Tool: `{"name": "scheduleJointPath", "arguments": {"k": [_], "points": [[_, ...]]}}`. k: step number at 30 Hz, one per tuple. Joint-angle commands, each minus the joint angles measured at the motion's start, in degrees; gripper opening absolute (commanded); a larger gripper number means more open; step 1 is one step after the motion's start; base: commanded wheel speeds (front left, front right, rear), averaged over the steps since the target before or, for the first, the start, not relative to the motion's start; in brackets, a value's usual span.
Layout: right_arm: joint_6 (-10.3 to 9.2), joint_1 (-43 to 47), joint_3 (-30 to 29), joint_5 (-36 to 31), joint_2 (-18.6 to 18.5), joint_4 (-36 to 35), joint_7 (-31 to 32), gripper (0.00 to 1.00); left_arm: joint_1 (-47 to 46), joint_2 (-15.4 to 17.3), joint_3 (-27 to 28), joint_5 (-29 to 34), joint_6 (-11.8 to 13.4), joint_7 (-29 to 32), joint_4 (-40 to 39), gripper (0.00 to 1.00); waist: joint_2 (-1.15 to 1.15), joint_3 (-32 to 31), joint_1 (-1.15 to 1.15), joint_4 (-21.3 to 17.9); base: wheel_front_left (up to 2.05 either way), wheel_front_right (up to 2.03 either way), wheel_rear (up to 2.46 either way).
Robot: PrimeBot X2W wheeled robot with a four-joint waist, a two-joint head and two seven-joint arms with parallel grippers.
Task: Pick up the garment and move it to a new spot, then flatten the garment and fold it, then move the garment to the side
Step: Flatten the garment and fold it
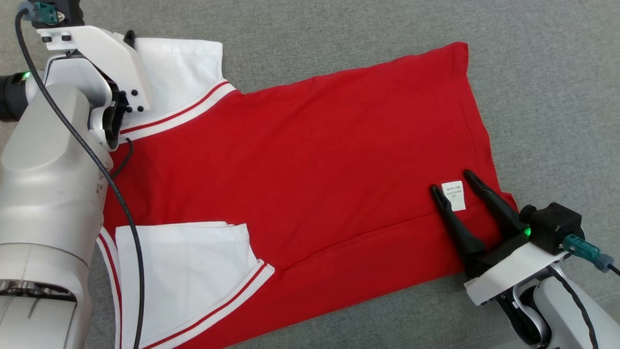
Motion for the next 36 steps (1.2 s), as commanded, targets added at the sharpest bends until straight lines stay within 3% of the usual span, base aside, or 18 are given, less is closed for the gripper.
{"name": "scheduleJointPath", "arguments": {"k": [1, 5, 9, 11, 12, 20, 26, 36], "points": [[-0.04, 0.2, -0.1, -0.2, -0.4, 0.0, 0.0, 1.00, -0.6, 0.3, 0.0, -0.1, -0.1, 0.3, 1.1, 0.79, 0.00, -0.1, 0.00, -0.6, 0.00, 0.00, 0.00], [-0.03, 0.1, -0.4, -0.6, -0.2, -1.1, 0.0, 1.00, -1.2, 1.0, -0.3, 0.0, 0.4, 0.5, 4.0, 0.66, 0.00, -0.2, 0.00, -2.0, 0.00, 0.00, 0.00], [-0.03, 0.7, -1.6, -1.2, -0.4, -2.6, 0.0, 1.00, -1.3, 1.1, -1.1, 0.4, 0.3, 1.2, 6.2, 0.33, 0.00, -0.3, 0.00, -2.9, 0.00, 0.00, 0.00], [-0.03, 0.9, -2.4, -1.7, -0.5, -3.4, 0.0, 1.00, -1.5, 1.0, -1.6, 0.8, 0.5, 1.6, 6.8, 0.05, 0.00, -0.4, 0.00, -3.1, 0.00, 0.00, 0.00], [-0.03, 1.1, -2.9, -1.8, -0.6, -3.8, 0.0, 1.00, -1.5, 1.0, -2.0, 1.1, 0.4, 1.6, 7.0, 0.00, 0.00, -0.6, 0.00, -3.1, 0.00, 0.00, 0.00], [-0.03, 1.7, -5.2, -3.0, -1.3, -5.5, 0.0, 1.00, -0.7, 1.3, -3.0, 0.9, -2.0, -1.5, 6.3, 0.00, 0.00, -2.4, 0.00, -2.5, 0.00, 0.00, 0.00], [-0.03, 1.0, -6.0, -3.1, -2.3, -5.5, 0.0, 1.00, -0.3, 1.1, -1.1, -2.1, -5.2, -4.8, 3.6, 0.00, 0.00, -4.0, 0.00, -0.6, 0.00, 0.00, 0.00], [-0.03, -3.7, -5.1, -1.1, -3.9, -0.9, 0.8, 1.00, 1.0, 1.0, 1.9, -7.8, -9.1, -3.0, -4.5, 0.00, 0.00, -4.2, 0.00, 2.7, 0.00, 0.00, 0.00]]}}
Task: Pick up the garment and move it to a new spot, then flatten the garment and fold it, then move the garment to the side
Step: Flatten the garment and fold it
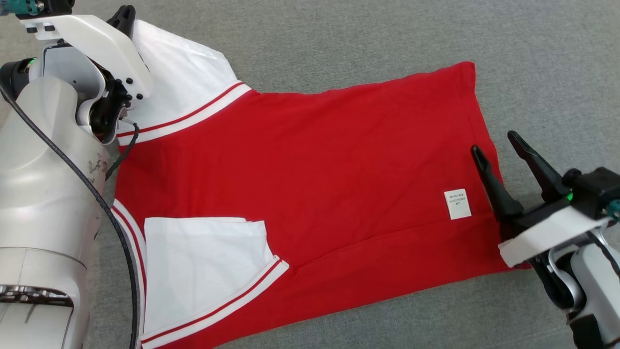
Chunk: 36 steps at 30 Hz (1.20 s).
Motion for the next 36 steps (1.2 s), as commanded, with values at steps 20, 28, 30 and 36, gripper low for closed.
{"name": "scheduleJointPath", "arguments": {"k": [20, 28, 30, 36], "points": [[-0.02, -26.3, 6.3, 14.9, -1.1, 21.4, 20.5, 1.00, 9.7, 2.3, -2.1, -0.9, 3.6, 9.1, -22.4, 0.00, 0.00, 1.4, 0.00, 3.3, 0.00, 0.00, 0.00], [-0.02, -31.2, 10.8, 15.9, -0.7, 26.8, 23.0, 1.00, 12.3, 3.1, -2.9, -0.7, 5.2, 12.0, -28.3, 0.00, 0.00, 1.7, 0.00, 4.1, 0.00, 0.00, 0.00], [-0.02, -32.2, 12.0, 16.1, -0.6, 28.2, 23.5, 0.69, 12.9, 3.3, -3.1, -0.7, 5.5, 12.6, -29.4, 0.00, 0.00, 1.7, 0.00, 4.3, 0.00, 0.00, 0.00], [-0.02, -34.6, 14.3, 17.2, -0.3, 31.9, 23.8, 0.19, 14.0, 3.9, -3.4, -0.8, 6.4, 14.0, -32.3, 0.00, 0.00, 1.6, 0.00, 4.7, 0.00, 0.00, 0.00]]}}
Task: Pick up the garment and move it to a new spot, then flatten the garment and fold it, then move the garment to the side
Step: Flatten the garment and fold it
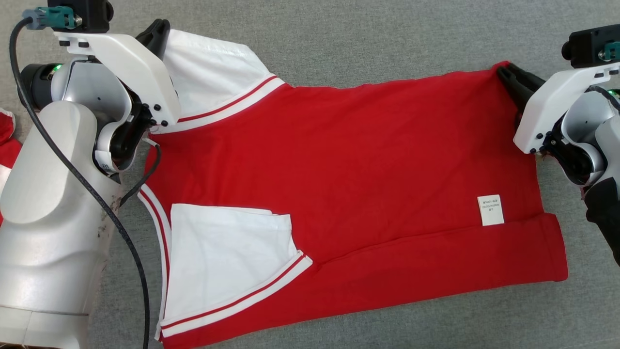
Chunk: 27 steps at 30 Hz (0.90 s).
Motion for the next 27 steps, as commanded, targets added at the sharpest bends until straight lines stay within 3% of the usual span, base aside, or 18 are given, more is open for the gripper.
{"name": "scheduleJointPath", "arguments": {"k": [1, 3, 6, 7, 8, 9, 19, 20, 21, 22, 24, 25, 27], "points": [[-0.02, -0.7, 0.2, 0.4, -0.1, 0.7, 0.4, 0.11, 0.4, 0.4, 0.1, 0.0, 0.4, 0.1, -0.5, 0.00, 0.00, 0.0, 0.00, 0.1, 0.00, 0.00, 0.00], [-0.02, -1.1, 0.8, 0.8, 0.0, 1.9, 0.7, 0.00, 0.8, 0.5, -0.1, 0.0, 0.5, 0.4, -1.1, 0.00, 0.00, 0.0, 0.00, 0.2, 0.00, 0.00, 0.00], [-0.02, -1.9, 1.3, 0.7, 0.1, 3.8, -0.3, 0.00, 1.2, 0.7, -0.3, -0.1, 0.8, 0.7, -1.9, 0.00, 0.00, -0.1, 0.00, 0.4, 0.00, 0.00, 0.00], [-0.02, -2.1, 1.5, 0.8, 0.2, 4.3, -0.4, 0.27, 1.3, 0.7, -0.4, -0.2, 0.8, 0.8, -2.1, 0.00, 0.00, -0.1, 0.00, 0.4, 0.00, 0.00, 0.00], [-0.02, -2.1, 1.7, 1.0, 0.4, 4.7, -0.8, 0.95, 1.3, 0.8, -0.4, -0.3, 0.9, 0.8, -2.3, 0.00, 0.00, -0.1, 0.00, 0.4, 0.00, 0.00, 0.00], [-0.02, -2.2, 1.9, 1.2, 0.6, 5.3, -0.9, 1.00, 1.3, 0.9, -0.4, -0.3, 0.9, 0.9, -2.5, 0.00, 0.00, -0.2, 0.00, 0.5, 0.00, 0.00, 0.00], [-0.02, -3.5, 4.2, 2.4, 1.2, 9.2, -2.0, 1.00, 2.1, 0.6, -1.5, -0.5, 0.7, 1.2, -3.1, 0.00, 0.00, -0.8, 0.00, 1.6, 0.00, 0.00, 0.00], [-0.02, -3.7, 4.5, 2.6, 1.2, 9.5, -2.2, 0.95, 2.0, 0.6, -1.5, -0.5, 0.6, 1.2, -3.0, 0.00, 0.00, -0.9, 0.00, 1.7, 0.00, 0.00, 0.00], [-0.02, -3.9, 4.7, 2.6, 1.2, 9.8, -2.3, 0.80, 2.0, 0.6, -1.6, -0.5, 0.5, 1.2, -2.8, 0.00, 0.00, -1.0, 0.00, 1.9, 0.00, 0.00, 0.00], [-0.02, -4.2, 5.1, 2.5, 1.1, 9.8, -2.7, 0.51, 1.9, 0.6, -1.7, -0.5, 0.5, 1.2, -2.6, 0.00, 0.00, -1.1, 0.00, 2.0, 0.00, 0.00, 0.00], [-0.02, -4.6, 5.9, 2.6, 1.2, 10.1, -2.9, 0.05, 1.9, 0.6, -1.9, -0.6, 0.3, 1.0, -2.4, 0.00, 0.00, -1.3, 0.00, 2.1, 0.00, 0.00, 0.00], [-0.02, -4.7, 6.3, 2.7, 1.2, 10.1, -3.0, 0.00, 1.9, 0.6, -2.0, -0.6, 0.3, 0.9, -2.3, 0.00, 0.00, -1.5, 0.00, 2.2, 0.00, 0.00, 0.00], [-0.02, -5.4, 6.7, 2.9, 1.0, 10.2, -3.8, 0.00, 1.8, 0.8, -2.1, -0.3, 0.0, 0.2, -2.3, 0.00, 0.00, -1.7, 0.00, 2.3, 0.00, 0.00, 0.00]]}}
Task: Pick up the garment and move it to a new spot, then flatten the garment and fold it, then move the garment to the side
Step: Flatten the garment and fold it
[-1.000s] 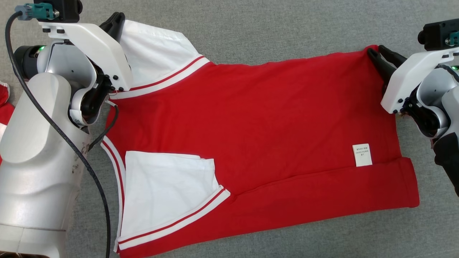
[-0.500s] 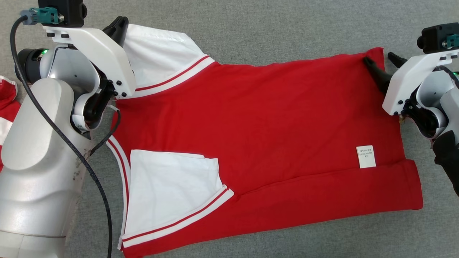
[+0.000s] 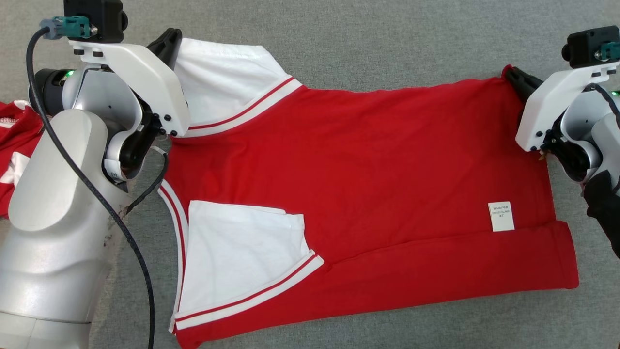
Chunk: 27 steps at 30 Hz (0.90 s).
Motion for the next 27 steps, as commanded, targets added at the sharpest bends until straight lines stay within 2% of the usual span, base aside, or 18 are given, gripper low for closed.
{"name": "scheduleJointPath", "arguments": {"k": [1, 14, 20, 27], "points": [[-0.02, -1.2, 0.3, 0.5, -0.4, 0.2, -1.4, 0.00, 0.2, 0.6, 0.0, 0.4, -0.5, -1.4, -0.1, 0.00, 0.00, -0.3, 0.00, 0.1, 0.00, 0.00, 0.00], [-0.02, -3.4, -0.7, 3.2, -2.2, 0.9, -13.3, 0.00, -3.4, 1.4, 1.9, 2.3, -1.5, -13.8, -0.7, 0.00, 0.00, -2.2, 0.00, 0.7, 0.00, 0.00, 0.00], [-0.02, -0.5, 0.9, 5.5, -3.7, 0.0, -14.3, 0.00, -0.3, 0.4, 0.7, 0.3, -3.0, -12.8, -0.9, 0.00, 0.00, -3.7, 0.00, 1.5, 0.00, 0.00, 0.00], [-0.02, 5.9, 3.3, 9.8, -7.2, -4.8, -15.5, 0.00, 9.1, 1.1, 0.7, -2.1, -1.3, -10.5, -8.8, 0.00, 0.00, -5.6, 0.00, 2.8, 0.00, 0.00, 0.00]]}}
